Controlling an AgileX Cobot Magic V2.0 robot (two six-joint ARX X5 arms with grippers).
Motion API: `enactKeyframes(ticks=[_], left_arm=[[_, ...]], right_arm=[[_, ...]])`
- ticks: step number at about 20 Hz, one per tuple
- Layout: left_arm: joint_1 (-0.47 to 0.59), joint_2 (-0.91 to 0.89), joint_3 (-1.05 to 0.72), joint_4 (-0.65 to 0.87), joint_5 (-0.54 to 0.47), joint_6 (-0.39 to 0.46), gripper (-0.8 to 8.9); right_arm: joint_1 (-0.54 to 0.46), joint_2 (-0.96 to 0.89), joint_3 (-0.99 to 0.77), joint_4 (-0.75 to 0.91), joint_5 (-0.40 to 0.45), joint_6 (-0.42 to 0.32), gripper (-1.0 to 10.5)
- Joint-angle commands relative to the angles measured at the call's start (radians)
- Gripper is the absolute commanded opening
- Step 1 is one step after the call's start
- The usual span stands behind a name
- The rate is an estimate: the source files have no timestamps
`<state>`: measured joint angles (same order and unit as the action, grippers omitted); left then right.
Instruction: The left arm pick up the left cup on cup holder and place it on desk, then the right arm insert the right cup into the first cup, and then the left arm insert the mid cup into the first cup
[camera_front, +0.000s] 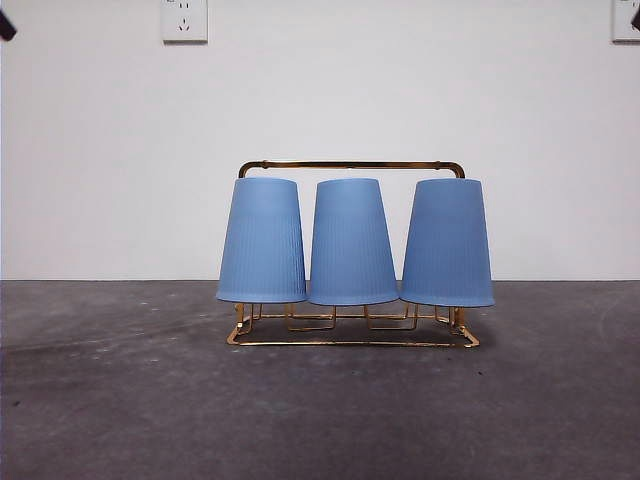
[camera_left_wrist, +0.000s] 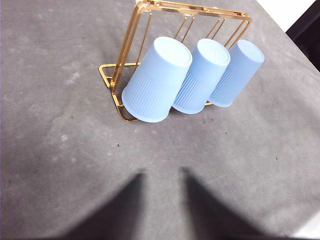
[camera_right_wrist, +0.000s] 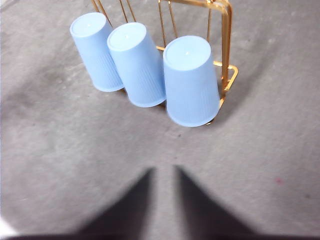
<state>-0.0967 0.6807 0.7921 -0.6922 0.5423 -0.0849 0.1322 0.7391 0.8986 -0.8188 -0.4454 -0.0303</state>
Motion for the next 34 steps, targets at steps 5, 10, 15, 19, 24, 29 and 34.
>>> enactKeyframes(ticks=[5,10,15,19,24,29,34], left_arm=[[-0.003,0.005,0.018,0.011,0.008,0.017,5.32],[-0.003,0.005,0.018,0.013,0.008,0.017,5.31],[-0.003,0.005,0.018,0.012,0.008,0.017,5.31],[-0.003,0.005,0.018,0.013,0.008,0.017,5.3],[-0.003,0.005,0.018,0.014,0.008,0.017,5.31],[-0.003,0.005,0.018,0.019,0.008,0.017,5.31],[-0.003,0.005,0.018,0.019,0.008,0.017,5.3]], right_arm=[[0.003,0.005,0.017,0.027,0.027,0.005,4.5],[0.007,0.061,0.033,0.127,0.027,0.066,4.5],[0.06,0.272,0.164,0.185,0.032,0.072,4.5],[0.105,0.474,0.294,0.2,0.074,0.067,4.5],[0.151,0.648,0.356,0.26,0.093,0.068,4.5],[0.209,0.748,0.36,0.314,0.167,0.068,4.5],[0.239,0.811,0.36,0.335,0.245,0.068,4.7]])
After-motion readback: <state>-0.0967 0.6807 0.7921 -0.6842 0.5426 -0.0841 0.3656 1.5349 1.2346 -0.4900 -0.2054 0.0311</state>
